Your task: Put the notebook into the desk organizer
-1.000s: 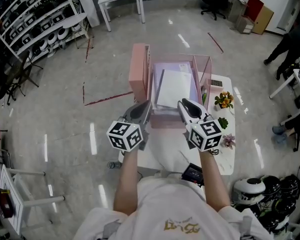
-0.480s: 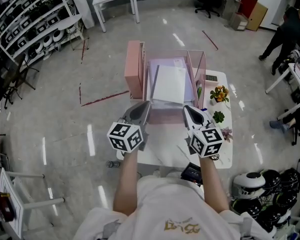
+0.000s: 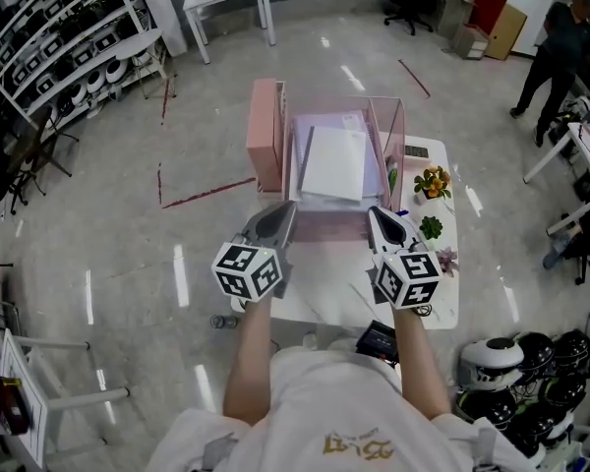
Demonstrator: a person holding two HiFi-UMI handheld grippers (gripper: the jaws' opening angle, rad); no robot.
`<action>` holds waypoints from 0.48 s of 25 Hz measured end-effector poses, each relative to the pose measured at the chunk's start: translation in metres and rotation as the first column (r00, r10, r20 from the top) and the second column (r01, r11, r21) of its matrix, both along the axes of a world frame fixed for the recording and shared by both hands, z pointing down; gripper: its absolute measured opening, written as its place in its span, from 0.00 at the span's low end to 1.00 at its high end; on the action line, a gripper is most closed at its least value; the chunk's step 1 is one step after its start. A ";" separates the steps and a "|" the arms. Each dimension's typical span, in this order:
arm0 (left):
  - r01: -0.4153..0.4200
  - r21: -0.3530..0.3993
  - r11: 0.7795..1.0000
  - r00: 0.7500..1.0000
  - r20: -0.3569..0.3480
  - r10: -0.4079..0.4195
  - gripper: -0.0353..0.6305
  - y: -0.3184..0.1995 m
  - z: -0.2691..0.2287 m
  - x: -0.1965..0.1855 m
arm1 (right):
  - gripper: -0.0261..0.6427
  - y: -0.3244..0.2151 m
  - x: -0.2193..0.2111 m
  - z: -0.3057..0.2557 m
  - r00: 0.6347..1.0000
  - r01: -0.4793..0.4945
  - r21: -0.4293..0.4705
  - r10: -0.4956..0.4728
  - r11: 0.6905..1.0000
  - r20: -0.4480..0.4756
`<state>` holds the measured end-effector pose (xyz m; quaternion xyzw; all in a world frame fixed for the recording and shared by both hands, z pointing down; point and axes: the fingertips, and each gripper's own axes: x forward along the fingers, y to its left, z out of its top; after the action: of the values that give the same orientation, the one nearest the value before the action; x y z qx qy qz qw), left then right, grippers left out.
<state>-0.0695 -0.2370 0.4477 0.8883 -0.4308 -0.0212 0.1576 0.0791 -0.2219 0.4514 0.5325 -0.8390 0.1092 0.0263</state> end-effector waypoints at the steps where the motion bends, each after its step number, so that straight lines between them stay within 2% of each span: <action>1: 0.001 -0.001 1.000 1.000 -0.001 -0.001 0.08 0.001 0.000 0.000 | 0.06 0.000 0.000 0.000 1.000 -0.002 -0.001 0.002 1.000 -0.003; 12: -0.001 -0.005 1.000 1.000 -0.003 0.001 0.08 0.003 0.002 0.000 | 0.06 0.002 0.003 -0.001 1.000 -0.006 0.000 0.006 1.000 0.000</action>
<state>-0.0693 -0.2342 0.4501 0.8881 -0.4301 -0.0214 0.1607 0.0817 -0.2204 0.4506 0.5352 -0.8372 0.1094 0.0261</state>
